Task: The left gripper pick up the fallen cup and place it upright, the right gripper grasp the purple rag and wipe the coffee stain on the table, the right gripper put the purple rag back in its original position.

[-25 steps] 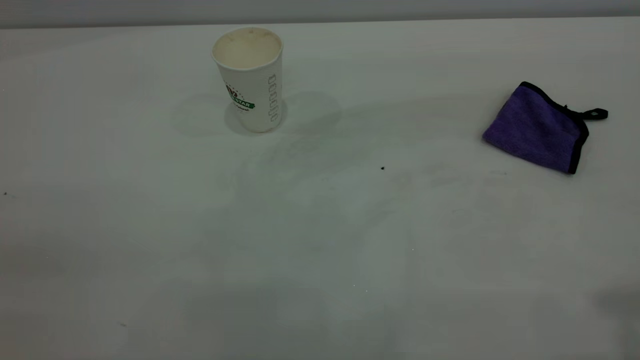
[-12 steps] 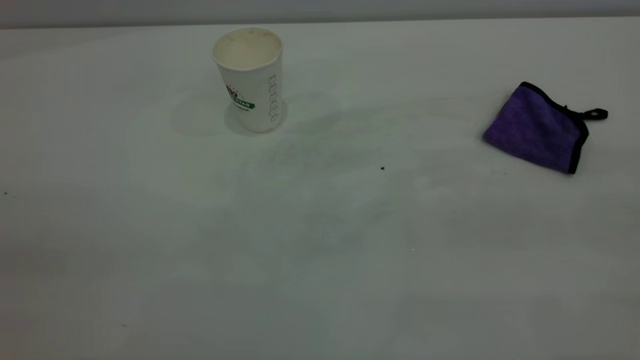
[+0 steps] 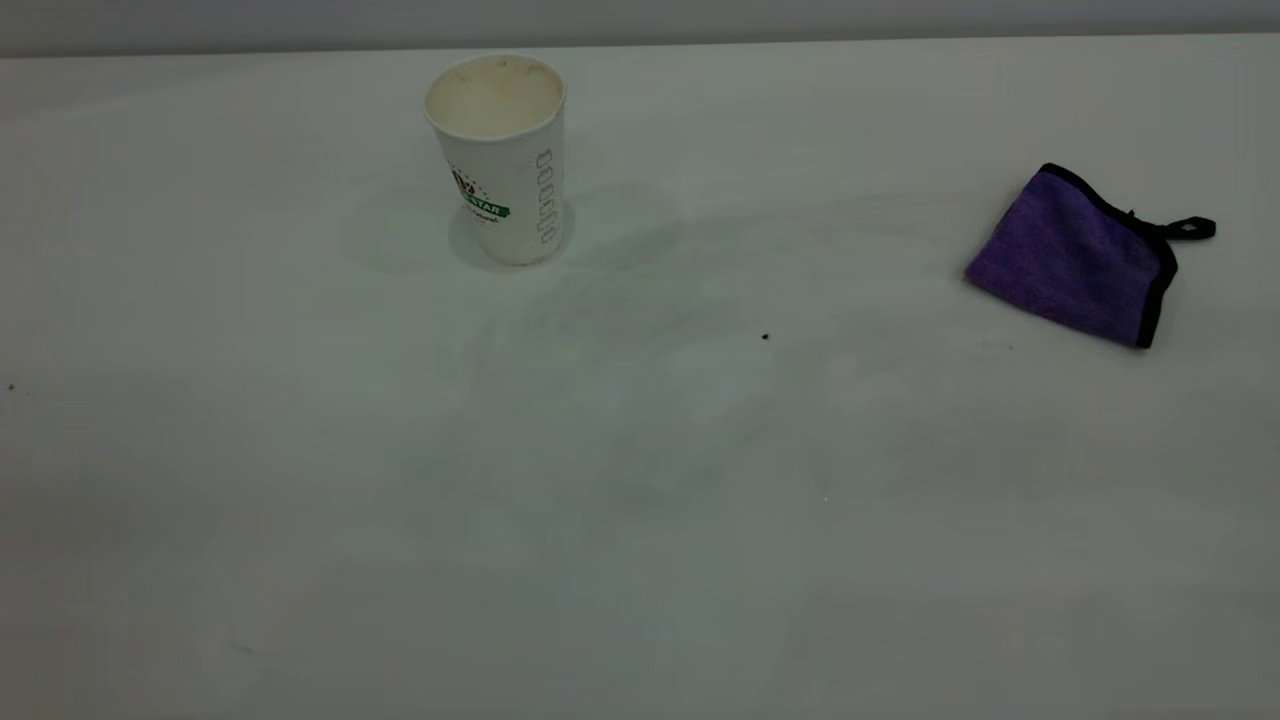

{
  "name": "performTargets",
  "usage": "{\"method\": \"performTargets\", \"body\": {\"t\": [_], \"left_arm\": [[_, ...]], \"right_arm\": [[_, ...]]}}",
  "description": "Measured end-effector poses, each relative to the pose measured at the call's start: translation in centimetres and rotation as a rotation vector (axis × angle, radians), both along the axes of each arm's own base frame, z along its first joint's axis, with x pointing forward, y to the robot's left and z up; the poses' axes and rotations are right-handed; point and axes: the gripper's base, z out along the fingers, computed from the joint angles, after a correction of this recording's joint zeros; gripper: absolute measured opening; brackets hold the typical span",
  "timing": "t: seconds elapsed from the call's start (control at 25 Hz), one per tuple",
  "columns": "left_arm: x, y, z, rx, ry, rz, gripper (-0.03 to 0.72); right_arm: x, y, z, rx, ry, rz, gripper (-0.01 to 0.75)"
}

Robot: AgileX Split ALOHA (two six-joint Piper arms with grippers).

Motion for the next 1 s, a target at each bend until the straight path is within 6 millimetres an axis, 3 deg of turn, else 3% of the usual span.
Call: {"method": "performTargets", "body": {"t": [0.24,0.52,1.0], "left_arm": [[0.0,0.0,0.0,0.000,0.000,0.000,0.238],[0.0,0.0,0.0,0.000,0.000,0.000,0.238],[0.0,0.0,0.0,0.000,0.000,0.000,0.238]], "right_arm": [[-0.4,-0.2,0.0,-0.018,-0.025,-0.008,0.588],[-2.8,-0.1,0.1,-0.018,-0.194,0.027,0.588],[-2.9,-0.1,0.1,-0.016,-0.200,0.038,0.588]]}}
